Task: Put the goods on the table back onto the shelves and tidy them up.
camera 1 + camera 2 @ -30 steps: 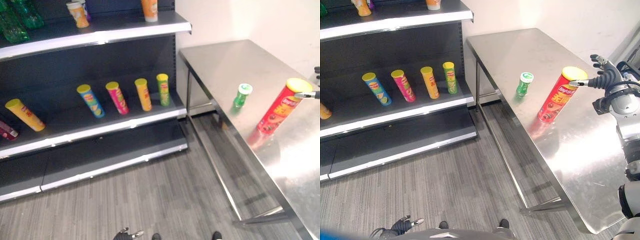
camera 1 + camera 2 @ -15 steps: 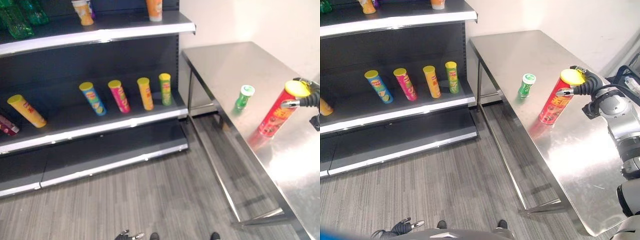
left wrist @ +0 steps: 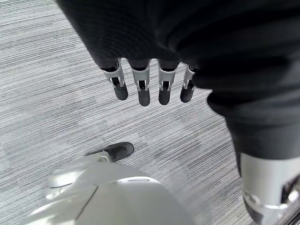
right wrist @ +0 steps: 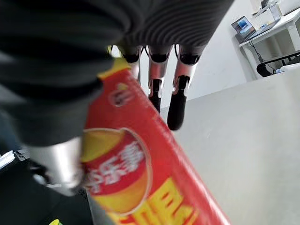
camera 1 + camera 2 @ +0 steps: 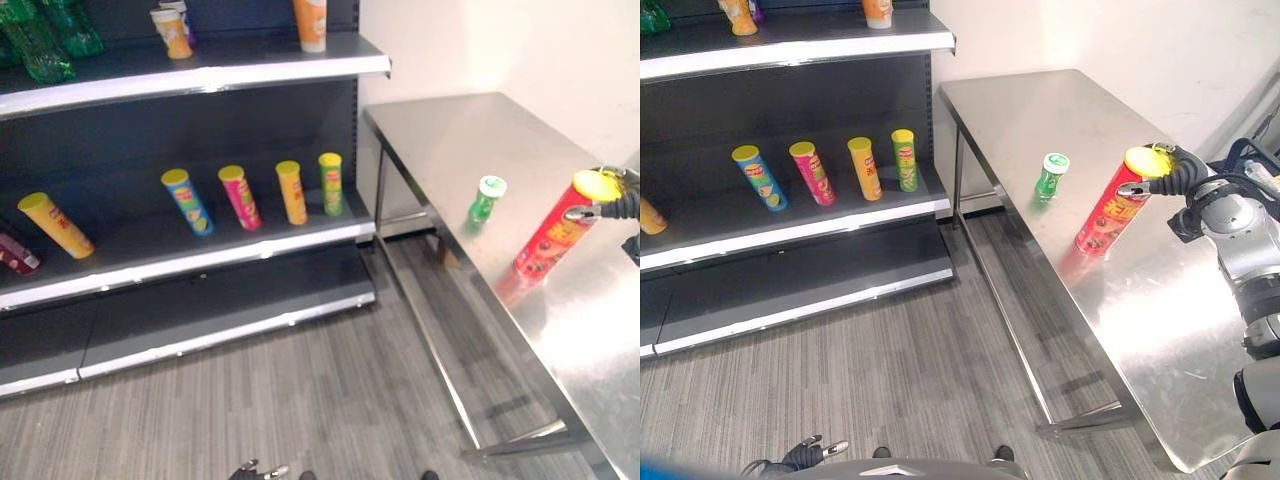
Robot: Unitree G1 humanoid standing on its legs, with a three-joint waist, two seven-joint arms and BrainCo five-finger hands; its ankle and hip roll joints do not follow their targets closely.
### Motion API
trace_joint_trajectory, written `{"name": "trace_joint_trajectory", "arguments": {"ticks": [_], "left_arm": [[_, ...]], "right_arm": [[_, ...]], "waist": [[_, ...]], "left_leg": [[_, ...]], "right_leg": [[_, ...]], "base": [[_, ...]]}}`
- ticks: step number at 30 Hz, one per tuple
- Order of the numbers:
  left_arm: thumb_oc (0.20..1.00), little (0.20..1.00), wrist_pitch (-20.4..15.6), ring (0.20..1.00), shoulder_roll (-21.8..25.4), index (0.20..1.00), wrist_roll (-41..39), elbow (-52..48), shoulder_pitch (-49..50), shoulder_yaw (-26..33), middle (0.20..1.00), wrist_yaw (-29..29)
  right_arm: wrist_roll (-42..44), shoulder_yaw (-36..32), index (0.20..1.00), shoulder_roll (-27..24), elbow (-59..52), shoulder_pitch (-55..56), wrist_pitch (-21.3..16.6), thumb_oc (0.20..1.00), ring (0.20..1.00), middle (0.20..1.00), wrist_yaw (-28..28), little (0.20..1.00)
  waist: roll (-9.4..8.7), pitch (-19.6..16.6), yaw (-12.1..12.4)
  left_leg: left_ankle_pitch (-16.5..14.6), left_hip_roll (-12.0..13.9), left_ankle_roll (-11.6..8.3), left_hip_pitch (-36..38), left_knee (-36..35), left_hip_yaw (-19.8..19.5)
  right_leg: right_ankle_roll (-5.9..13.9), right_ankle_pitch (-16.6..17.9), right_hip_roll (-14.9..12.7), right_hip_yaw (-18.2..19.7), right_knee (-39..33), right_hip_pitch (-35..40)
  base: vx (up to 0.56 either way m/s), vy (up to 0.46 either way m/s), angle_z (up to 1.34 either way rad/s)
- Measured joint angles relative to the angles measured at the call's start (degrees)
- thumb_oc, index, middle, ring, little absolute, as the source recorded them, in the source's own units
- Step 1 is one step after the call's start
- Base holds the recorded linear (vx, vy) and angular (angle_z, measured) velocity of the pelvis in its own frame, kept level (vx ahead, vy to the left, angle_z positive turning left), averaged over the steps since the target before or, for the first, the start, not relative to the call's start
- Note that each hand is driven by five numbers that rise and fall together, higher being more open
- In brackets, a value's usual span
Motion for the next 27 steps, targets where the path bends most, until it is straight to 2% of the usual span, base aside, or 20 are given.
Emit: {"name": "trace_joint_trajectory", "arguments": {"ticks": [3,5,8,9,10,11,13,15,18,19,20,22,23,24,25,26,27], "left_arm": [[1.0,1.0,0.0,1.0,0.0,1.0,0.0,-0.1,0.6,1.5,1.0,0.1],[1.0,1.0,0.0,1.0,0.0,1.0,0.0,-0.2,0.8,1.6,1.0,0.1],[1.0,1.0,0.0,1.0,-0.2,1.0,0.0,-0.8,1.4,5.3,1.0,0.4],[1.0,1.0,0.1,1.0,-0.2,1.0,0.1,-0.6,1.7,5.7,1.0,0.7],[1.0,1.0,0.3,1.0,-0.2,1.0,0.1,-0.5,1.9,5.8,1.0,0.9],[1.0,1.0,0.5,1.0,-0.2,1.0,0.1,-0.6,2.1,5.8,1.0,0.9],[1.0,1.0,0.6,1.0,-0.2,1.0,0.1,-2.3,2.6,6.6,1.0,1.1],[1.0,1.0,0.7,1.0,-0.3,1.0,0.1,-3.3,2.9,6.6,1.0,1.0],[1.0,1.0,0.5,1.0,-1.5,1.0,-0.4,-5.2,1.6,7.4,1.0,1.2],[1.0,1.0,0.4,1.0,-2.6,1.0,-2.0,-5.0,0.5,7.5,1.0,1.2],[1.0,1.0,0.4,1.0,-3.0,1.0,-2.3,-5.0,-0.2,7.5,1.0,1.3],[1.0,1.0,0.6,1.0,-3.6,1.0,-2.3,-4.7,0.0,7.4,1.0,1.3],[1.0,1.0,0.5,1.0,-3.7,1.0,-2.3,-3.8,-0.2,6.5,1.0,1.4],[1.0,1.0,0.6,1.0,-3.5,1.0,-2.3,-3.6,-0.1,6.4,1.0,1.6],[1.0,1.0,0.5,1.0,-3.4,1.0,-2.3,-3.9,0.3,6.4,1.0,1.7],[1.0,1.0,0.5,1.0,-3.6,1.0,-2.3,-4.0,0.6,6.4,1.0,1.7],[1.0,1.0,0.4,1.0,-3.9,1.0,-2.3,-3.9,0.0,5.9,1.0,1.7]], "right_arm": [[0.0,-10.3,0.2,0.0,-8.3,9.7,0.0,0.2,0.2,0.2,-0.7,0.2],[0.0,-12.9,0.2,0.0,-10.6,12.5,-0.1,0.2,0.2,0.2,-1.4,0.2],[-2.3,-26.6,0.2,1.8,-21.9,24.5,-0.3,0.2,0.2,0.2,-5.6,0.2],[-2.6,-29.3,0.2,2.9,-24.8,25.9,-1.1,0.2,0.2,0.2,-7.2,0.2],[-3.4,-30.9,0.2,3.5,-26.1,25.8,-2.4,0.2,0.2,0.2,-9.4,0.2],[-3.9,-31.4,0.2,3.5,-26.2,25.6,-2.3,0.2,0.2,0.2,-10.4,0.2],[-5.7,-35.4,0.2,5.5,-32.1,28.6,-2.5,0.2,0.2,0.2,-12.0,0.2],[-6.8,-36.6,0.2,6.3,-37.3,29.8,-3.4,0.2,0.2,0.2,-12.8,0.2],[-8.3,-37.9,0.2,6.6,-42.8,31.0,-5.2,0.2,0.2,0.2,-13.8,0.2],[-8.6,-39.1,0.2,6.6,-43.5,31.0,-5.2,0.2,0.2,0.2,-13.8,0.2],[-9.2,-40.2,0.2,7.2,-44.5,31.6,-5.1,0.2,0.2,0.2,-13.9,0.2],[-9.4,-41.4,0.2,9.0,-46.6,31.6,-5.2,0.2,0.2,0.2,-14.3,0.2],[-9.6,-43.1,0.2,8.2,-46.8,32.9,-6.1,0.2,0.2,0.2,-14.4,0.2],[-9.6,-43.7,0.2,8.6,-46.8,33.1,-6.0,0.2,0.2,0.2,-14.7,0.2],[-9.7,-44.0,0.2,8.6,-46.7,33.1,-6.1,0.2,0.2,0.2,-15.8,0.2],[-9.7,-44.3,0.2,8.1,-46.6,33.1,-6.0,0.2,0.2,0.2,-16.2,0.2],[-9.8,-46.4,0.2,7.3,-46.8,34.9,-6.4,0.2,0.2,0.2,-16.3,0.2]], "waist": [[0.16,0.0,0.1],[0.28,0.0,0.1],[1.22,0.0,-0.1],[1.57,0.1,-0.4],[1.57,0.2,-1.2],[2.71,-0.2,-1.6],[2.88,0.3,-1.3],[3.73,0.9,-1.5],[4.14,3.2,-1.4],[5.28,3.9,-1.1],[4.63,4.5,-1.3],[4.31,4.9,-1.6],[4.3,5.1,-1.7],[4.23,5.1,-1.8],[4.24,5.2,-2.9],[4.45,5.3,-3.6],[4.9,5.5,-3.7]], "left_leg": [[0.0,0.0,0.0,0.0,0.0,-0.1],[0.0,0.0,0.0,0.0,0.0,-0.2],[0.1,0.2,-0.07,0.2,0.0,-0.3],[0.1,0.3,-0.11,0.0,0.0,-0.2],[0.0,0.4,-0.19,0.1,0.0,-0.1],[0.1,0.6,-0.29,0.5,0.0,-0.2],[0.2,1.1,-0.57,0.6,0.0,-0.3],[0.5,1.7,-0.91,0.4,0.2,-0.3],[-0.3,2.5,-1.97,-4.8,6.1,-3.3],[-0.5,2.9,-2.25,-6.2,7.2,-3.9],[-1.5,3.5,-3.29,-7.2,7.6,-4.8],[-1.5,6.0,-3.78,-8.1,7.7,-3.9],[-2.3,9.4,-5.27,-8.5,8.6,-3.9],[-2.5,11.8,-5.45,-8.9,8.8,-3.1],[-2.0,13.8,-4.79,-8.8,8.1,-1.5],[-1.2,14.3,-3.85,-8.4,7.2,-1.5],[-1.6,15.2,-4.57,-8.0,7.0,-1.2]], "right_leg": [[0.01,0.0,0.0,-0.1,0.0,-0.1],[0.01,0.0,0.0,-0.1,0.0,0.0],[-0.01,-0.1,0.2,-0.2,-0.1,0.2],[-0.08,-0.2,0.3,-0.1,-0.2,0.2],[-0.1,-0.2,0.4,-0.1,-0.1,0.3],[-0.18,-0.3,0.7,0.0,0.0,0.7],[-0.41,-0.7,1.3,0.1,-0.3,0.8],[-0.44,-1.0,1.9,0.2,-0.3,0.7],[-1.16,-1.5,3.0,-1.3,-0.3,0.0],[-1.37,-1.4,2.7,-1.8,-0.3,-0.1],[-2.92,-0.7,2.0,-2.6,-0.3,-0.5],[-2.53,-1.0,1.2,-3.7,-0.2,-0.9],[-2.58,-0.5,-0.5,-3.1,0.3,-1.5],[-2.35,-0.4,-0.8,-3.4,0.7,-1.6],[-1.02,-0.6,-1.0,-3.7,0.6,-1.5],[0.18,-0.4,-1.5,-3.4,0.1,-1.3],[1.24,0.6,-2.9,-3.0,0.1,-1.2]], "base": [[0.0,0.0,0.0],[-0.01,-0.044,0.0],[-0.03,-0.084,0.01],[-0.02,-0.054,-0.02],[-0.05,-0.082,-0.03],[-0.08,-0.107,0.0],[-0.11,-0.076,-0.01],[-0.12,-0.036,0.04],[-0.09,0.074,0.35],[-0.04,0.205,0.43],[-0.01,0.184,0.48],[0.01,0.272,0.3],[0.02,0.339,0.08],[0.09,0.421,0.13],[0.15,0.449,0.18],[0.16,0.449,0.14],[0.19,0.323,0.48]]}}
